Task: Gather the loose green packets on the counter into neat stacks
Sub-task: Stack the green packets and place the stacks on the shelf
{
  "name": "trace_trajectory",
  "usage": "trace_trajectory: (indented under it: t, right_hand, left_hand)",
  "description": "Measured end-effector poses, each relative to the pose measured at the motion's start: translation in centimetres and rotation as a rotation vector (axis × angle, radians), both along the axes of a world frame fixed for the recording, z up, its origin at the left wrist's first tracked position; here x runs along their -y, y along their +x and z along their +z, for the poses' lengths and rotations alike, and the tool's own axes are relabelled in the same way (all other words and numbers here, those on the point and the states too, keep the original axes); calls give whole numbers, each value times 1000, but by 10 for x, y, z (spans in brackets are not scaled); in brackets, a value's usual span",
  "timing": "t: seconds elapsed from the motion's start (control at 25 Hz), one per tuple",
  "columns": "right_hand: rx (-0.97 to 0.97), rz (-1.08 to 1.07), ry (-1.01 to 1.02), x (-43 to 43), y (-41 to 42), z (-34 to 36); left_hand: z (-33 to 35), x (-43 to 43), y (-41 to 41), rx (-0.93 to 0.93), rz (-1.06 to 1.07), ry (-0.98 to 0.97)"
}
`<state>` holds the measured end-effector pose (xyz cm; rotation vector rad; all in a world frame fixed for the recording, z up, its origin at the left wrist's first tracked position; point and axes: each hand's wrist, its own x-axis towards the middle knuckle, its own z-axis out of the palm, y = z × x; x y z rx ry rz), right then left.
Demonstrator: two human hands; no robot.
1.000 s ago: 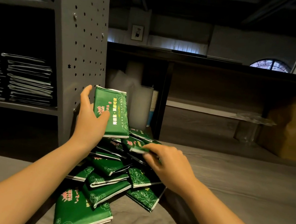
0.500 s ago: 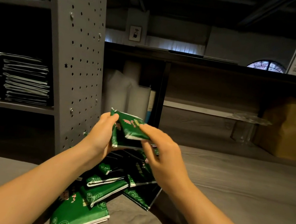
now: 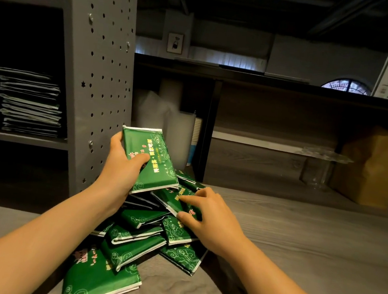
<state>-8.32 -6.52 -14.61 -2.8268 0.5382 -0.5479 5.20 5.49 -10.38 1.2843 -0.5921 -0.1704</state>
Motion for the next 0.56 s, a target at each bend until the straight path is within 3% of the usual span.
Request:
trace_trajectory:
  t: [0.24,0.56]
  right_hand:
    - [176,-75,0,7,2,0]
    - [877,-23,780,17,-3,20]
  left_hand:
    - [-1,-1,0,6,-2,-6]
    - [3,-3,-2,-27,-3,4]
